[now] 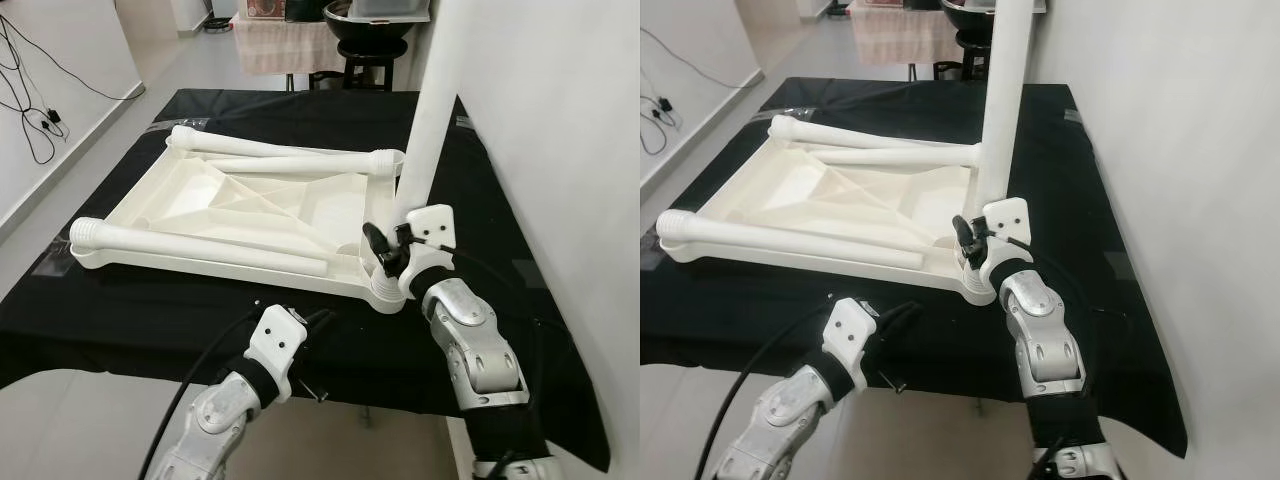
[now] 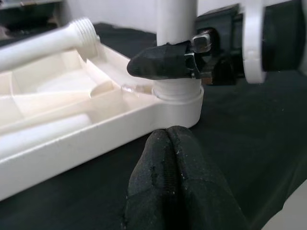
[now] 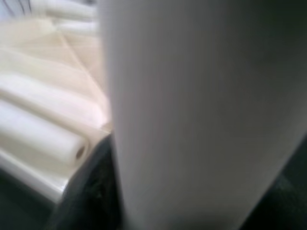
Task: Building children table
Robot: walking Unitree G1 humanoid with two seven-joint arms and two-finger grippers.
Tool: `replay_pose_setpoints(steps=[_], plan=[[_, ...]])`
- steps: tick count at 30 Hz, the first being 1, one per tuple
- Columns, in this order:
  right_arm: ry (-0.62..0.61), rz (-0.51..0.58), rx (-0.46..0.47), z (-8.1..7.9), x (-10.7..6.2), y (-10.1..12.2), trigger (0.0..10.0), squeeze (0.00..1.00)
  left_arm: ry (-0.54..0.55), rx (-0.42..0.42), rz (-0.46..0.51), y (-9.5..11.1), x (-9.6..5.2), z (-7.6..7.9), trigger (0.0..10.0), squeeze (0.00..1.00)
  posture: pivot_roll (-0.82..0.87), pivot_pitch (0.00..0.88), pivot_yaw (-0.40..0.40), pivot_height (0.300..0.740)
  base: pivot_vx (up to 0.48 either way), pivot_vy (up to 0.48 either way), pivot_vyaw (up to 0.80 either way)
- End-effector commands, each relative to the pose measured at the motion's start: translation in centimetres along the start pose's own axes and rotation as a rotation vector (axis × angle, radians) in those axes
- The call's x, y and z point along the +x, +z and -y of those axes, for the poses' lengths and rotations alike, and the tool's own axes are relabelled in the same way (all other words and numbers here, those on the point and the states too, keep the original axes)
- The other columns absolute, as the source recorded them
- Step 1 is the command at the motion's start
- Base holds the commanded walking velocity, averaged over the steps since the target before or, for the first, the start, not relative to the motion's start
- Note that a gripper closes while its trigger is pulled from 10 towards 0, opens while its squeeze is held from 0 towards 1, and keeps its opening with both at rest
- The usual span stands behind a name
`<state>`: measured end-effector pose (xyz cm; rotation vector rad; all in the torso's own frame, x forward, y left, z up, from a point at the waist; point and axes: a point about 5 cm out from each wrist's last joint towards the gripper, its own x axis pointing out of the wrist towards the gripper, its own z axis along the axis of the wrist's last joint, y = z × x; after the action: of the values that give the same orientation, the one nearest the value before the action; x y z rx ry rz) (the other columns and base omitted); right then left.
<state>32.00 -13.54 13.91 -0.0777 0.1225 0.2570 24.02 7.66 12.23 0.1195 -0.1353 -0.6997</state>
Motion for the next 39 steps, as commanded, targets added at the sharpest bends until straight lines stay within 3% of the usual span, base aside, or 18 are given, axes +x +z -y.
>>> replay_pose_setpoints(steps=[1, 2, 3, 4, 7, 9, 15, 18, 22, 23, 24, 25, 30, 39], plan=[[0.024, -0.059, 0.028, -0.3, 0.0, -1.1, 10.0, 1.0, -0.002, 0.008, -0.006, -0.2, 0.0, 0.0, 10.0, 0.0, 0.06, 0.127, -0.02, 0.74, 0.0, 0.0, 0.0], [0.097, 0.012, 0.046, -0.8, 0.2, 0.2, 10.0, 1.0, -0.001, 0.008, -0.005, -0.2, 0.0, 0.0, 10.0, 0.0, 0.06, 0.124, -0.02, 0.74, 0.0, 0.0, 0.0], [0.097, 0.012, 0.046, -0.8, 0.2, 0.2, 10.0, 1.0, -0.001, 0.008, -0.005, -0.2, 0.0, 0.0, 10.0, 0.0, 0.06, 0.124, -0.02, 0.74, 0.0, 0.0, 0.0], [0.286, 0.144, 0.069, -1.2, 0.4, 3.1, 10.0, 0.0, -0.002, 0.007, -0.005, -0.2, 0.0, 0.0, 10.0, 0.0, 0.06, 0.121, -0.02, 0.74, 0.0, 0.0, 0.0], [0.394, 0.212, 0.073, -1.1, 0.3, 5.0, 10.0, 0.0, -0.003, 0.006, -0.005, -0.3, 0.1, 0.0, 10.0, 0.0, 0.06, 0.121, -0.021, 0.74, 0.0, 0.0, 0.0], [0.475, 0.25, 0.0, -0.3, 0.2, 6.3, 10.0, 0.0, -0.003, 0.006, -0.003, -0.3, 0.1, 0.0, 10.0, 0.0, 0.06, 0.121, -0.022, 0.74, 0.0, 0.0, 0.0], [0.597, 0.264, -0.125, 0.6, -0.2, 7.2, 10.0, 0.0, -0.002, 0.003, -0.002, -0.3, 0.2, 0.0, 10.0, 0.0, 0.06, 0.121, -0.025, 0.74, 0.0, 0.0, 0.0], [0.718, 0.263, -0.152, 1.0, -0.6, 7.5, 10.0, 0.0, -0.004, 0.0, -0.002, -0.3, 0.2, 0.0, 10.0, 0.0, 0.06, 0.121, -0.023, 0.74, 0.0, 0.0, 0.0], [0.749, 0.249, -0.173, 1.7, -0.3, 7.4, 10.0, 0.0, -0.006, 0.0, -0.002, -0.3, 0.2, 0.0, 10.0, 0.0, 0.06, 0.121, -0.023, 0.74, 0.0, 0.0, 0.0], [0.748, 0.247, -0.202, 2.0, 0.0, 7.4, 3.7, 0.0, -0.008, 0.0, -0.002, -0.3, 0.2, 0.1, 10.0, 0.0, 0.06, 0.121, -0.023, 0.74, 0.0, 0.0, 0.0], [0.748, 0.247, -0.202, 2.0, 0.0, 7.4, 3.7, 0.0, -0.008, 0.0, -0.002, -0.3, 0.2, 0.1, 10.0, 0.0, 0.06, 0.121, -0.023, 0.74, 0.0, 0.0, 0.0], [0.766, 0.243, -0.207, 2.0, 0.1, 7.4, 0.0, 0.0, -0.009, 0.0, -0.002, -0.3, 0.3, 0.1, 10.0, 0.0, 0.06, 0.12, -0.02, 0.74, 0.0, 0.0, 0.0], [0.793, 0.236, -0.202, 2.2, 0.4, 7.5, 0.0, 0.0, -0.01, -0.002, -0.002, -0.3, 0.3, 0.1, 10.0, 0.0, 0.06, 0.121, -0.022, 0.74, 0.0, 0.0, 0.0], [0.721, 0.187, -0.167, 2.9, 0.7, 5.9, 0.0, 0.0, -0.008, -0.007, 0.001, -0.3, 0.4, 0.1, 10.0, 0.0, 0.04, 0.129, -0.023, 0.74, 0.0, 0.0, 0.0]])
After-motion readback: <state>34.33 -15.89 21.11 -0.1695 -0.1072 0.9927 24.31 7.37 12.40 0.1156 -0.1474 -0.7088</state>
